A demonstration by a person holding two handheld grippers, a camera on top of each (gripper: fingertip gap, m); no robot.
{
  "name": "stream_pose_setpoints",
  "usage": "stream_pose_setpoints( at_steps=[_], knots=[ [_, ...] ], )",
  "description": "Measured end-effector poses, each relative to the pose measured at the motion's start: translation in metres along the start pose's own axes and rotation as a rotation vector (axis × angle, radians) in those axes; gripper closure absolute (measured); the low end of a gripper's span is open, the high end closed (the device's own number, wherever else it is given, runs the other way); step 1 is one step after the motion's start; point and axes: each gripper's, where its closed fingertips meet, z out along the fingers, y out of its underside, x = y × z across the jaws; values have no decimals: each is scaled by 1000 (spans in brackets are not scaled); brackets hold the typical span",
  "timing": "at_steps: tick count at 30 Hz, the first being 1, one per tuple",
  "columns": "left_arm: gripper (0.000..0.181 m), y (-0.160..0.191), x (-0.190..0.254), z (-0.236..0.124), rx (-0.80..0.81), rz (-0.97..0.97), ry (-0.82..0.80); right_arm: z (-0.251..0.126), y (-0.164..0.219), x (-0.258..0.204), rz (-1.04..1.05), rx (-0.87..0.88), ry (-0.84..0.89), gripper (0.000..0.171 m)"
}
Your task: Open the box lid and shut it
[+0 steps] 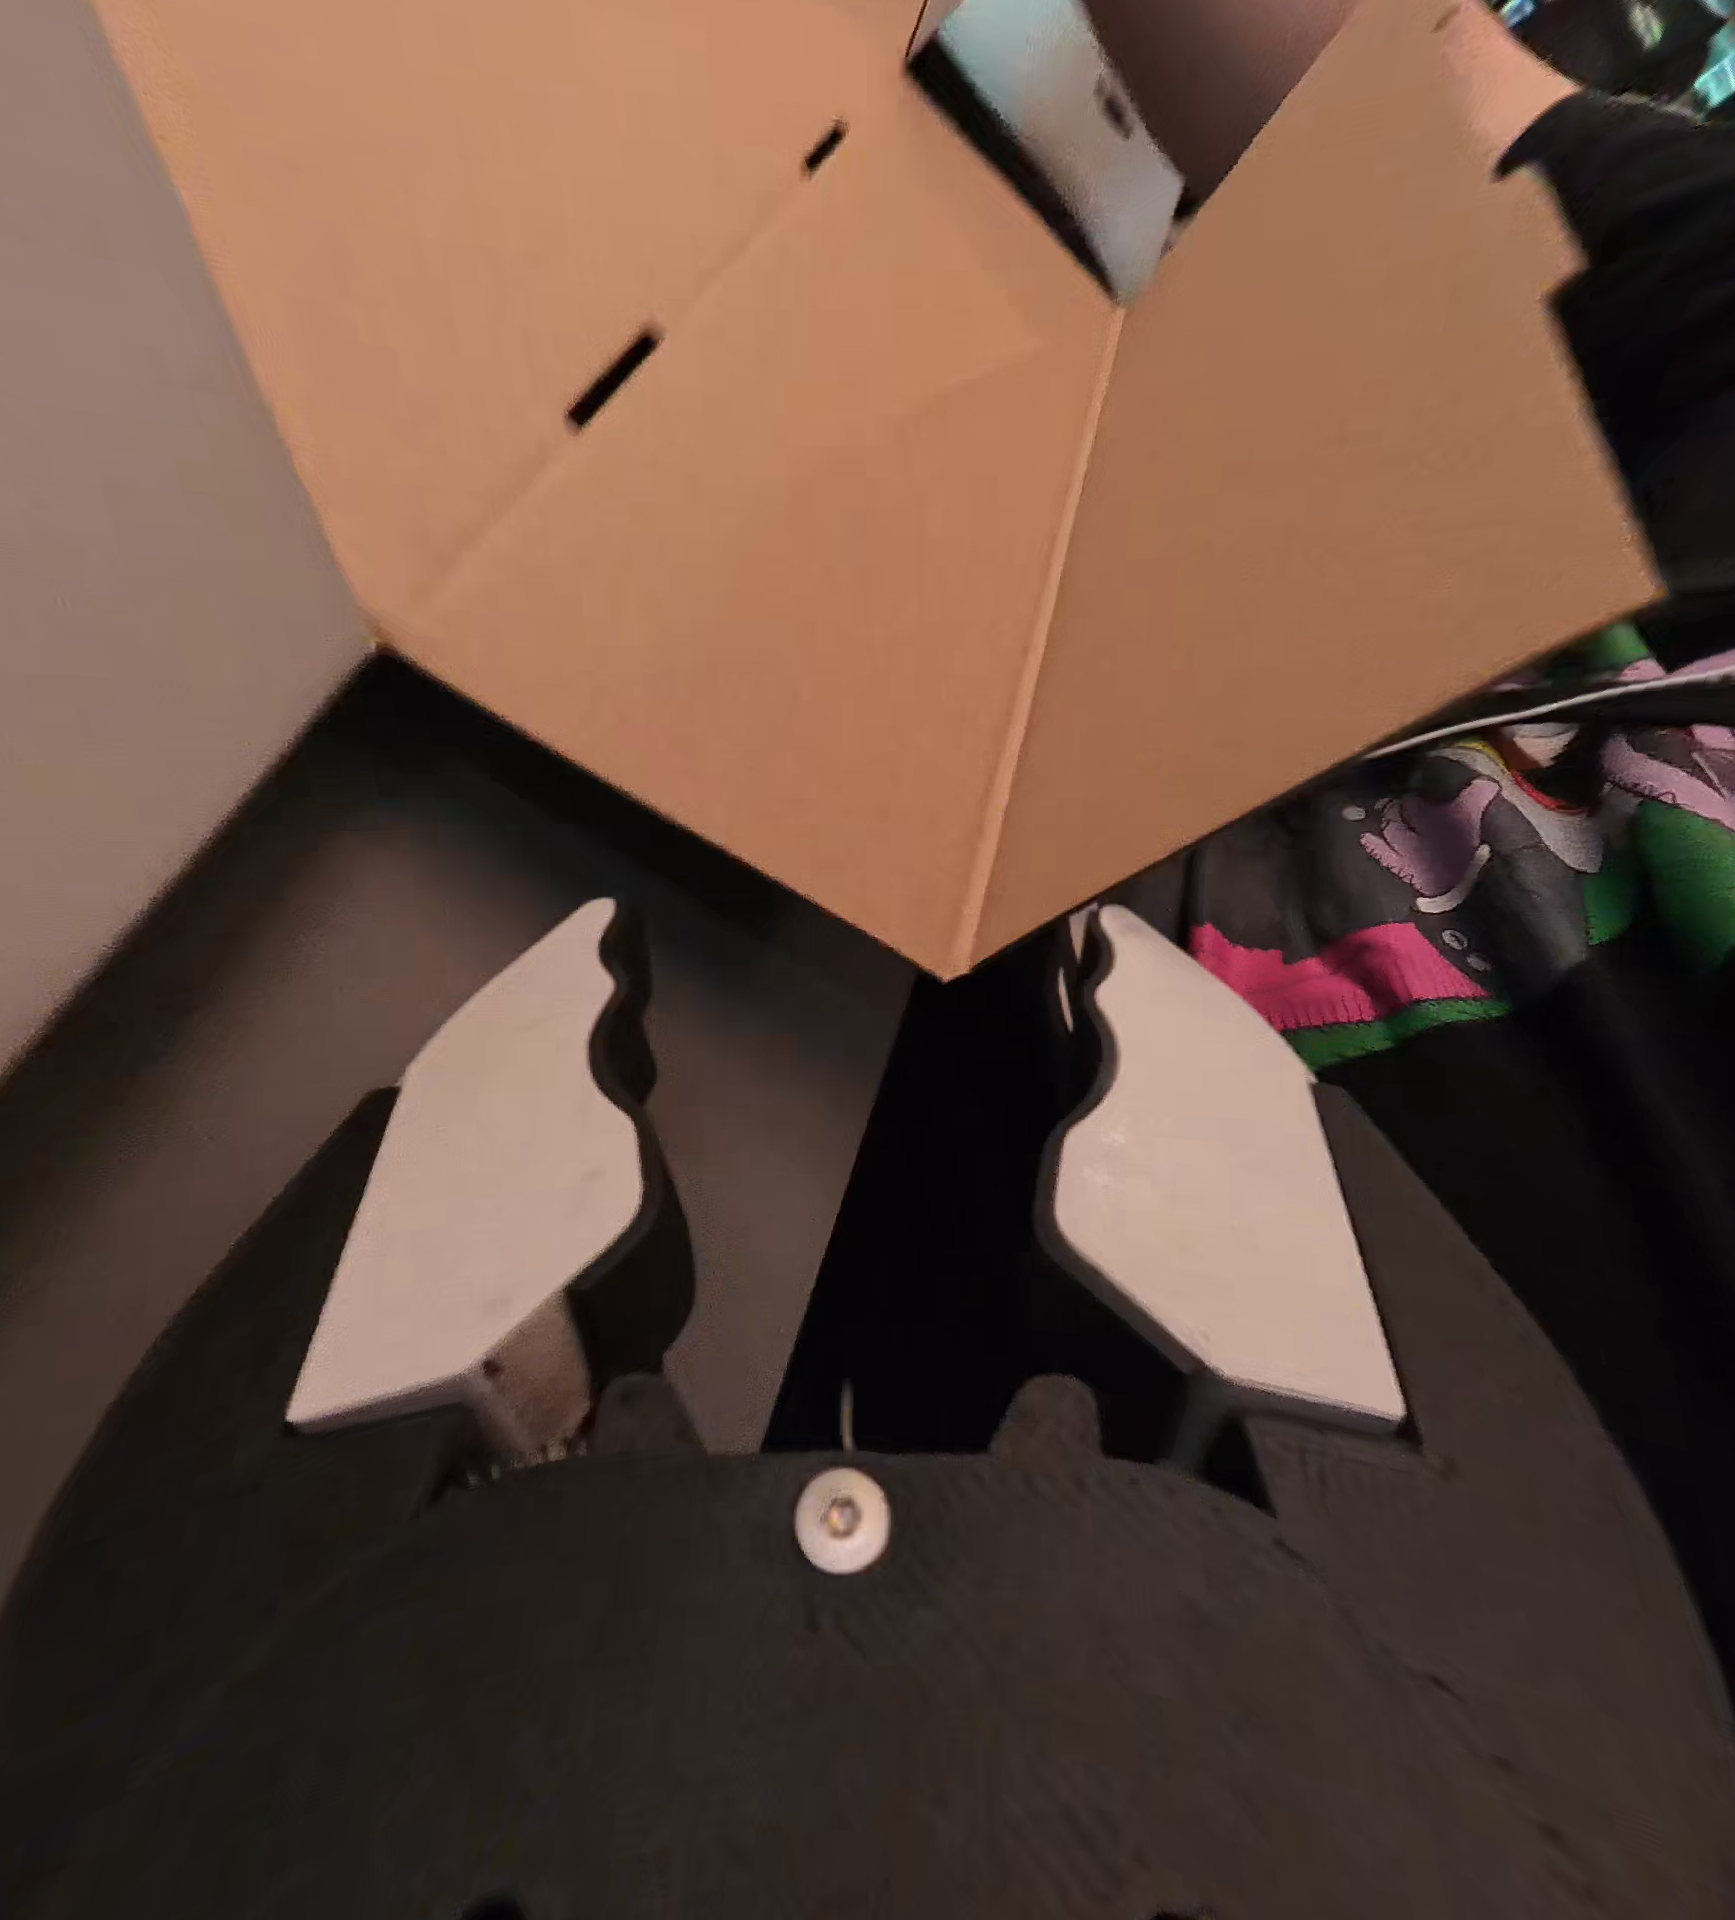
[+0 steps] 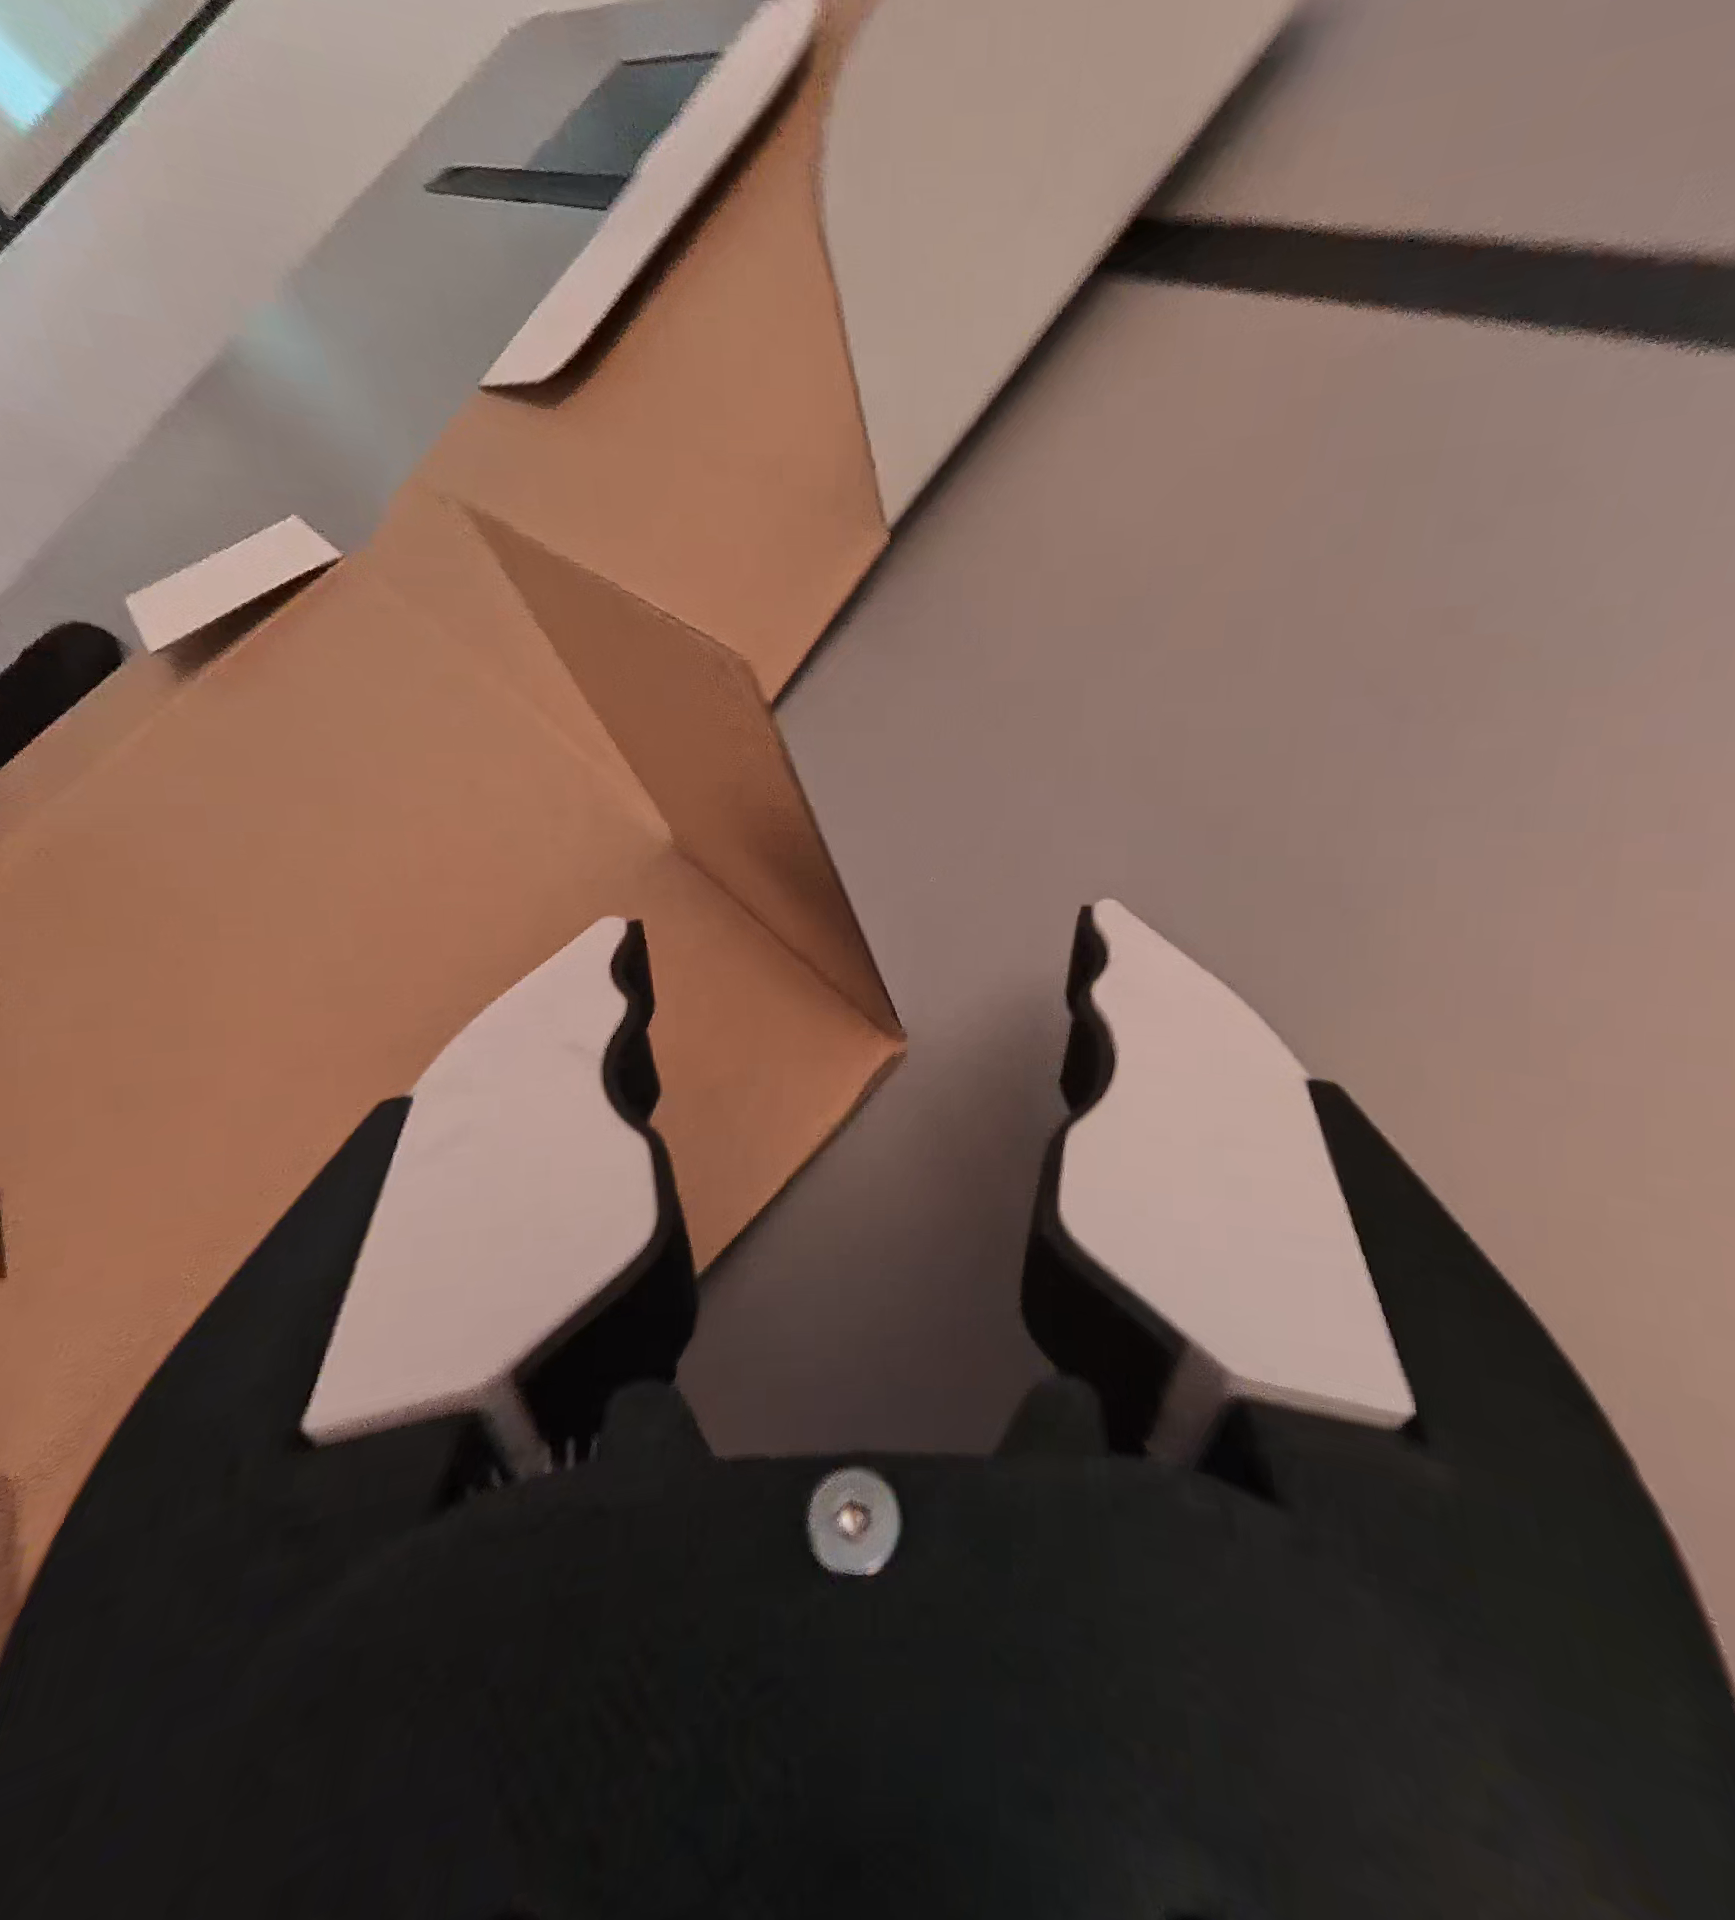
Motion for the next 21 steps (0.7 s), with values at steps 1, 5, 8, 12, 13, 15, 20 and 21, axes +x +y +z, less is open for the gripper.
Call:
stream_pose_setpoints(
  at_steps=[1,5,8,12,13,15,20,21],
  knots=[
    [100,-6,5,-1,41,50,0,2,-4,-3,-34,20,-24,94],
    [90,-12,17,-2,119,174,-9,19,6,-14,-38,-22,-160,100],
    [92,-9,28,11,109,210,14,22,11,-29,-3,-78,-274,132],
    [135,-24,29,13,182,257,-26,24,16,-46,144,-124,-356,160],
    [150,-29,29,6,219,256,-23,25,21,-53,161,-153,-364,163],
    [156,-35,27,-11,247,219,4,25,29,-64,172,-193,-337,163],
    [165,-45,39,-52,225,104,141,11,32,-93,324,-154,-302,163],
    [164,-53,40,-65,232,76,153,8,34,-100,370,-145,-313,163]
  ],
)
